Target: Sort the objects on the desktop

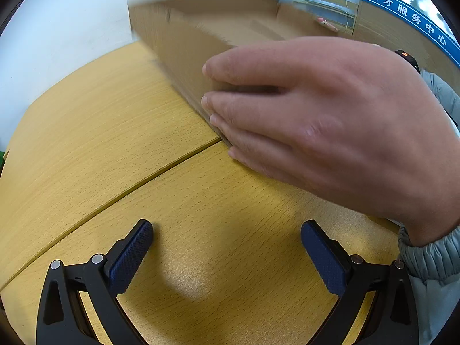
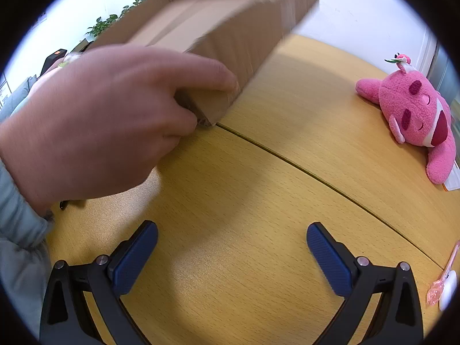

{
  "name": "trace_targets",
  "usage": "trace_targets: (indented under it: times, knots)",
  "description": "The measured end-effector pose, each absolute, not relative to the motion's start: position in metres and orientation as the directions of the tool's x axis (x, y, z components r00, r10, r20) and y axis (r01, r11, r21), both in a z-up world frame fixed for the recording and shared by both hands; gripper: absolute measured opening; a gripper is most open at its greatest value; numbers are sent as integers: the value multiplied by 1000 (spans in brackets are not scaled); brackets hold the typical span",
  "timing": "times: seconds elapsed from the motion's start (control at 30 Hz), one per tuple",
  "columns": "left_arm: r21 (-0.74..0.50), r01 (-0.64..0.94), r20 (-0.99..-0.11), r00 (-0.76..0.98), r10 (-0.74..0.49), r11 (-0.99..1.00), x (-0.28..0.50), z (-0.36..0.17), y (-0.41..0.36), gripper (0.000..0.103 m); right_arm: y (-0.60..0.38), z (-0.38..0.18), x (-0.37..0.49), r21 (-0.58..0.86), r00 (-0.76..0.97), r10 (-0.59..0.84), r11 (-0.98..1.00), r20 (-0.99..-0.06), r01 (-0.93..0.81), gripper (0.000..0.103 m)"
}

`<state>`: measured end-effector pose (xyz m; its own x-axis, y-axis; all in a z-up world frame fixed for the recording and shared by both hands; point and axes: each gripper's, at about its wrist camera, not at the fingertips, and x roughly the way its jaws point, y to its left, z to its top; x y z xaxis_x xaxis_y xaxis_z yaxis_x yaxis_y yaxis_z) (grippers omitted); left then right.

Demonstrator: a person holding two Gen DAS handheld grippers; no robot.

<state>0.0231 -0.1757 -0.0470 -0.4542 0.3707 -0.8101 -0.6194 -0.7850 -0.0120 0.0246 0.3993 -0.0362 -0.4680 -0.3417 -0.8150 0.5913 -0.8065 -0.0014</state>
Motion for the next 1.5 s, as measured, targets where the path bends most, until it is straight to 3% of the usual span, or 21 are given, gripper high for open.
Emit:
trace_targets:
  times: [1.5]
  knots:
    - [-12,-613,-810,-457,368,-790,25,-45,-180,103,402,-35,26,-2,-468,-343,-805,-815,594,103]
